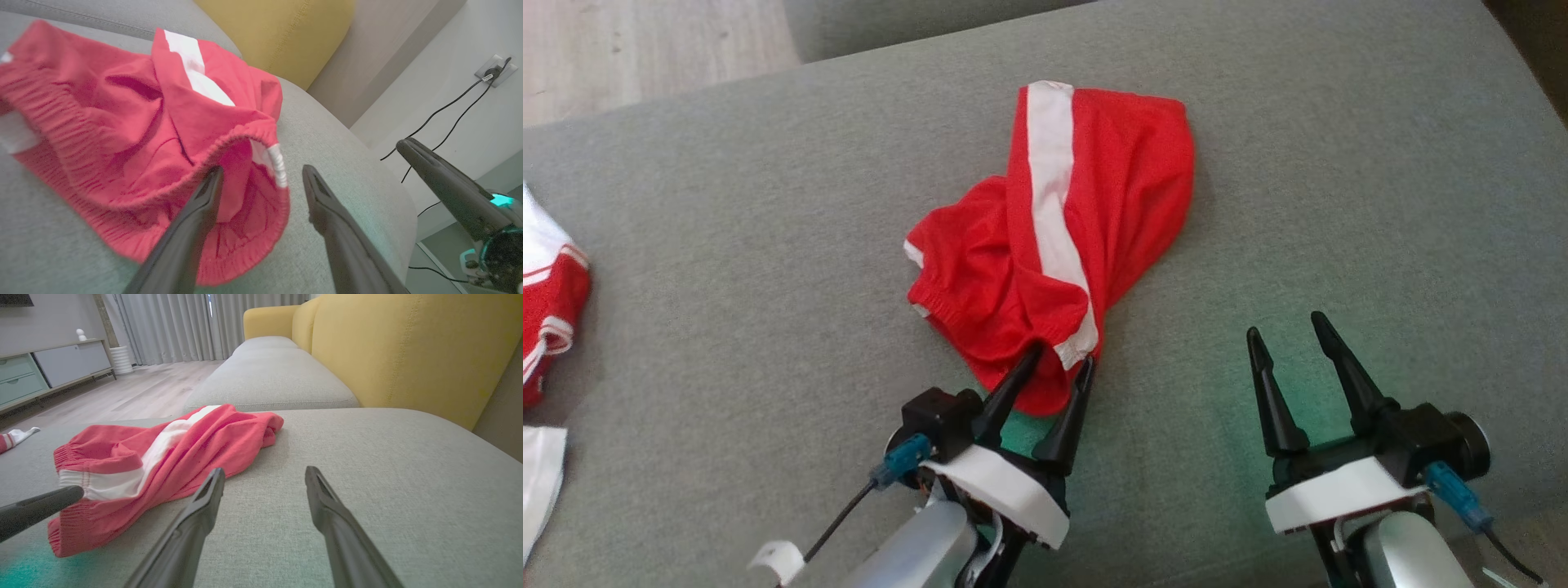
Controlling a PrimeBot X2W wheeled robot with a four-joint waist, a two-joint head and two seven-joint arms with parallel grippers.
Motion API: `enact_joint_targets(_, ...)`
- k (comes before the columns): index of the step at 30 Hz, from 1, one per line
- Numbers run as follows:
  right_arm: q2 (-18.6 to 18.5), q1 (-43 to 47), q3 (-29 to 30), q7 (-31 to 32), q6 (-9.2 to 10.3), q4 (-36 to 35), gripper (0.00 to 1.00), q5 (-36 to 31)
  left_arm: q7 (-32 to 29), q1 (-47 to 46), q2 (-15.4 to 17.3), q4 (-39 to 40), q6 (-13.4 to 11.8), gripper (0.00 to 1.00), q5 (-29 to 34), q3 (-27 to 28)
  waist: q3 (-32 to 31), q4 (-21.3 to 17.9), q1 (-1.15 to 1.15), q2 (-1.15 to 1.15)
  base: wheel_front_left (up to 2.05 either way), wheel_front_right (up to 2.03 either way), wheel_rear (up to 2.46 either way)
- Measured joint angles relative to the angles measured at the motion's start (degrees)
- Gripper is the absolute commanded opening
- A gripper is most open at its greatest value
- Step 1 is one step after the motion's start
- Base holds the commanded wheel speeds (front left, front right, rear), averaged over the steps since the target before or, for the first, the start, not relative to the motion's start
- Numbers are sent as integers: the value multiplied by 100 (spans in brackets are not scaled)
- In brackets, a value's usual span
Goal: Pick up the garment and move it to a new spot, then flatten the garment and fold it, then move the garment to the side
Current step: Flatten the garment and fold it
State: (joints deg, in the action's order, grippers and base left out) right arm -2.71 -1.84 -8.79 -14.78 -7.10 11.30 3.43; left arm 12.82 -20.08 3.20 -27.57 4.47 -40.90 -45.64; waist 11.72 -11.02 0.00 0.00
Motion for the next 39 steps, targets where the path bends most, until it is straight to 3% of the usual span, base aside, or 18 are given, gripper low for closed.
enact_joint_targets(1,0,1,1,0,0,0,100,1,37,-35,0,-23,0,89,-10,-34,11,-34,0,0,0,0,0)
enact_joint_targets(3,0,0,0,0,0,0,100,1,47,-112,-4,-81,3,0,-43,-77,30,-89,0,0,0,0,0)
enact_joint_targets(15,0,-8,-204,0,0,105,100,158,146,-660,19,-8,99,0,244,-55,-103,-367,-1,0,0,0,0)
enact_joint_targets(25,-2,-222,-525,0,0,181,100,398,-481,-3320,166,36,266,0,456,-56,-227,-958,0,0,0,0,0)
enact_joint_targets(29,-2,-215,-494,0,0,181,100,408,-679,-4024,130,45,268,0,189,-78,-293,-1063,0,0,0,0,0)
enact_joint_targets(34,-2,-201,-335,0,0,157,100,411,-1150,-4378,226,608,270,0,-789,-480,-341,-993,0,0,0,0,0)
enact_joint_targets(39,-2,-193,-123,0,0,-1,100,352,-1489,-3284,1018,1369,311,0,-1692,-635,-301,-754,0,0,0,0,0)
